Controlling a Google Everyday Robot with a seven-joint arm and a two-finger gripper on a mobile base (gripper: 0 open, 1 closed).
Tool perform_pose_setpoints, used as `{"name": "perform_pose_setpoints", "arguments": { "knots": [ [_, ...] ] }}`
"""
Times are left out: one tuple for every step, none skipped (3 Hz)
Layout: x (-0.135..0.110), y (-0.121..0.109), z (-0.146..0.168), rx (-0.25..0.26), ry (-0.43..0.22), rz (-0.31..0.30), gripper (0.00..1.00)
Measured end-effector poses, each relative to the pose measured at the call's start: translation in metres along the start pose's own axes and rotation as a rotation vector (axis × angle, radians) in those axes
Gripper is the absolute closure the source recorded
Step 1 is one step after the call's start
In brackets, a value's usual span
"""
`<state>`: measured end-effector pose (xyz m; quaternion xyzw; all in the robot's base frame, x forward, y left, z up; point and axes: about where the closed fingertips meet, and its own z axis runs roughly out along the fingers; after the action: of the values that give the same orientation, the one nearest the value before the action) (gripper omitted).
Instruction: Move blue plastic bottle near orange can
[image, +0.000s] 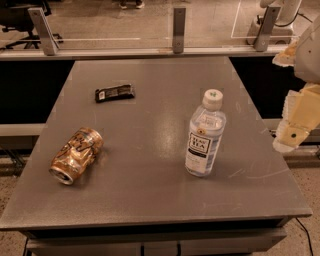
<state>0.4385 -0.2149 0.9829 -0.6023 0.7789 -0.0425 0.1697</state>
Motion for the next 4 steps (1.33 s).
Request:
{"name": "perform_pose_setpoints", "arguments": {
  "knots": [
    [0.0, 0.0, 0.0, 0.0, 0.0, 0.0, 0.0],
    [-0.008, 0.005, 0.005, -0.013, -0.092, -0.025, 0.0],
    [-0.017, 0.013, 0.032, -0.029, -0.278, -0.082, 0.0],
    [-0.045, 0.03, 0.054, -0.101, -0.494, -0.175, 0.0]
  ]
}}
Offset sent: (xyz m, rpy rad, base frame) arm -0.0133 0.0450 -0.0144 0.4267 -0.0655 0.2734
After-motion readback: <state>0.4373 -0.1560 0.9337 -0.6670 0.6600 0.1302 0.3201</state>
